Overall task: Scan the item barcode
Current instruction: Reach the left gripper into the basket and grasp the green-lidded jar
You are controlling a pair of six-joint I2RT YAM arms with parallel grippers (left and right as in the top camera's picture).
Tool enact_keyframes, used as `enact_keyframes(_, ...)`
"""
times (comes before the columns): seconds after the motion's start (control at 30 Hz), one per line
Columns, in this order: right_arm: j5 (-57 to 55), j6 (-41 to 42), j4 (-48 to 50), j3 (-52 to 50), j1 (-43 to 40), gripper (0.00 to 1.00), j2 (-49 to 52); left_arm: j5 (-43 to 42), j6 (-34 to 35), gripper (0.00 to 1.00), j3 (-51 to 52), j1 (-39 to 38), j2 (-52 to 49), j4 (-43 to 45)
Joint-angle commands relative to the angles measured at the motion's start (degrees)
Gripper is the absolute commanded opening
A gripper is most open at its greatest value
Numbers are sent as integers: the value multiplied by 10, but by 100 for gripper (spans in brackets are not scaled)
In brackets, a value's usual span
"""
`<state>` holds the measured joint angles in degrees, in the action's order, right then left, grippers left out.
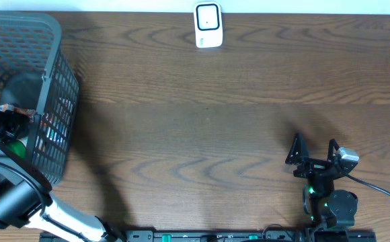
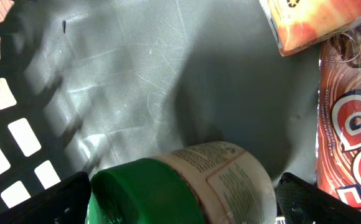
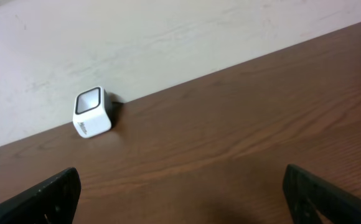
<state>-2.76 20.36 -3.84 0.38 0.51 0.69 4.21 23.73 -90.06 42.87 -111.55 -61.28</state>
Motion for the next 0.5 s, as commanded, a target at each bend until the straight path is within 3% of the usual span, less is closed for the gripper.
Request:
enact_keyframes(0.0, -2, -7, -2, -1, -6, 99, -3, -5, -5, 96, 0, 0, -2, -3)
enact_keyframes(0.47, -2, -7, -2, -1, -6, 99, -3, -38, -1, 95, -1, -5, 61, 2)
